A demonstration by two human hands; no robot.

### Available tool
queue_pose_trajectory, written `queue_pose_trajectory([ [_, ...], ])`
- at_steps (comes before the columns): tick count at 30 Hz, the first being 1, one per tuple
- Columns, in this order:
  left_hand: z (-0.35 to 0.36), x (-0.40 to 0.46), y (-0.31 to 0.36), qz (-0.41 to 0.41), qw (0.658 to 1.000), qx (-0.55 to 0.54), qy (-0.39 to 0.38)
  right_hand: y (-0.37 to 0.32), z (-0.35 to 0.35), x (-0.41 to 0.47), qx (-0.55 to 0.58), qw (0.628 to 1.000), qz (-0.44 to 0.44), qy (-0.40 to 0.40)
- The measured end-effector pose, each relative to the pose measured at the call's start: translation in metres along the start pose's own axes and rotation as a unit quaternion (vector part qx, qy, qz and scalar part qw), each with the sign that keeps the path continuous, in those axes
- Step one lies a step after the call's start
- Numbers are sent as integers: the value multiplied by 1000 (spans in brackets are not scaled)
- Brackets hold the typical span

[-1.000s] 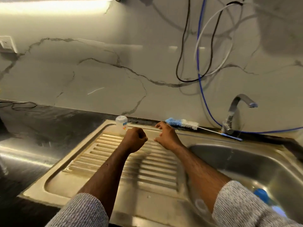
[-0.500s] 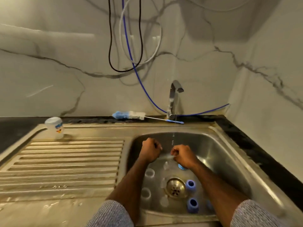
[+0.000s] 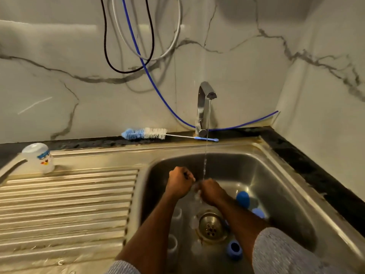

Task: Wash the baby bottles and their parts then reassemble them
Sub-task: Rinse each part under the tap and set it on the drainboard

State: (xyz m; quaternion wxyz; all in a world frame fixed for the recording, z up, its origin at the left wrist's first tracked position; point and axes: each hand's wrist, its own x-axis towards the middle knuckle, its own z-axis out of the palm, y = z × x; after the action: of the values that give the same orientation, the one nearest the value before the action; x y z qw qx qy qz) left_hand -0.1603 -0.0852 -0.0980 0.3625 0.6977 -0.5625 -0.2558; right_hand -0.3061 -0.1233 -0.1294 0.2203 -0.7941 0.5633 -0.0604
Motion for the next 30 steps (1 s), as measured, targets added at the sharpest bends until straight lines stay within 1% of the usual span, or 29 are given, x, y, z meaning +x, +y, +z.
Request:
queue_pose_trajectory([
  [3, 7, 1, 0, 11, 1000, 6, -6, 2, -13, 2, 87, 993, 15, 78],
  [6, 13, 2, 4, 27, 999, 23, -1, 5, -30, 4, 166, 979, 35, 112],
  [8, 15, 2, 5, 33, 999, 13, -8, 5, -38, 5, 199, 973, 31, 112],
  [12, 19, -1, 9, 48, 998, -35, -17, 2, -53, 4, 255, 963, 22, 88],
  [16, 23, -1, 14, 35, 992, -120, -7, 4, -70, 2, 331, 941, 26, 72],
  [20, 24, -1, 19, 8, 966, -257, 5, 3, -78, 0, 377, 924, 37, 49],
  [22, 24, -3, 21, 7, 954, -299, -4, 1, -79, 1, 384, 921, 36, 51],
  [25, 27, -6, 25, 11, 942, -333, -33, 0, -80, 2, 399, 914, 30, 72],
  [28, 29, -6, 27, -1, 939, -342, -33, 2, -82, 3, 412, 907, 35, 75],
  [30, 28, -5, 27, -18, 927, -373, -37, 4, -84, 1, 438, 895, 41, 69],
])
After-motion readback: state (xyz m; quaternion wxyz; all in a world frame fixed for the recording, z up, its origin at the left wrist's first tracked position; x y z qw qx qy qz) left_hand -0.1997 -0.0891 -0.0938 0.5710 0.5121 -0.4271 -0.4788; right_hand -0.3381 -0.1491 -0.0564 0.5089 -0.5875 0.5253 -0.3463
